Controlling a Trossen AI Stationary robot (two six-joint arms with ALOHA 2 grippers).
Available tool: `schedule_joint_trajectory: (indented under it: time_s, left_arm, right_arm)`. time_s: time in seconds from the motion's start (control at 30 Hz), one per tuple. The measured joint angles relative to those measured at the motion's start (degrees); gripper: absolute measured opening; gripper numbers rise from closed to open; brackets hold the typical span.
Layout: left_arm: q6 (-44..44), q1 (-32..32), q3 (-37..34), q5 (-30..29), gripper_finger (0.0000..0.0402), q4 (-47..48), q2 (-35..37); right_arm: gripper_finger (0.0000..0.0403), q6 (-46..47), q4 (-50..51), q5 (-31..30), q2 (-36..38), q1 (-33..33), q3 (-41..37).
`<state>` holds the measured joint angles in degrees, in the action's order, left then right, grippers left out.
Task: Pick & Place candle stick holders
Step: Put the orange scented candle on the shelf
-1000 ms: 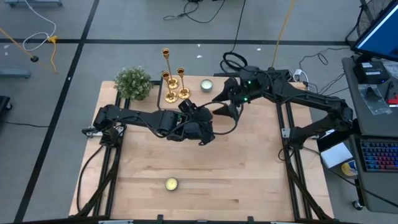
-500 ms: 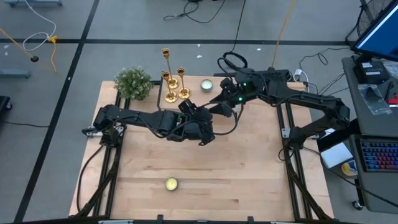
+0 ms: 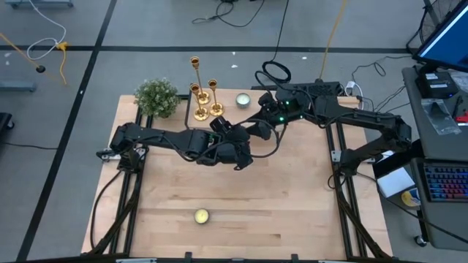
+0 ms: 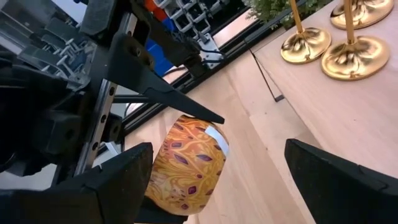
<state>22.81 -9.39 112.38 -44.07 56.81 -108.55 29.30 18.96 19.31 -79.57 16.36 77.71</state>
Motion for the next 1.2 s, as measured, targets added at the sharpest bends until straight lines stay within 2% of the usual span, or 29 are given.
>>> schedule_joint_trajectory:
  time_s: [0.7, 0.87, 1.2]
  left_arm:
    - [0.2, 0.0, -0.1, 0.6, 0.0299, 0.1, -0.2]
    - [0.2, 0.0, -0.1, 0.6, 0.0299, 0.1, -0.2]
    - [0.5, 0.1, -0.1, 1.6, 0.0299, 0.1, -0.2]
  right_arm:
    - [0.0353, 0.2, -0.7, 0.1, -3.0, 0.0, 0.1]
    - [0.0314, 0.0, -0.7, 0.2, -3.0, 0.0, 0.1]
    - [0.0205, -0.7, -0.8, 1.3, -3.0, 0.0, 0.1]
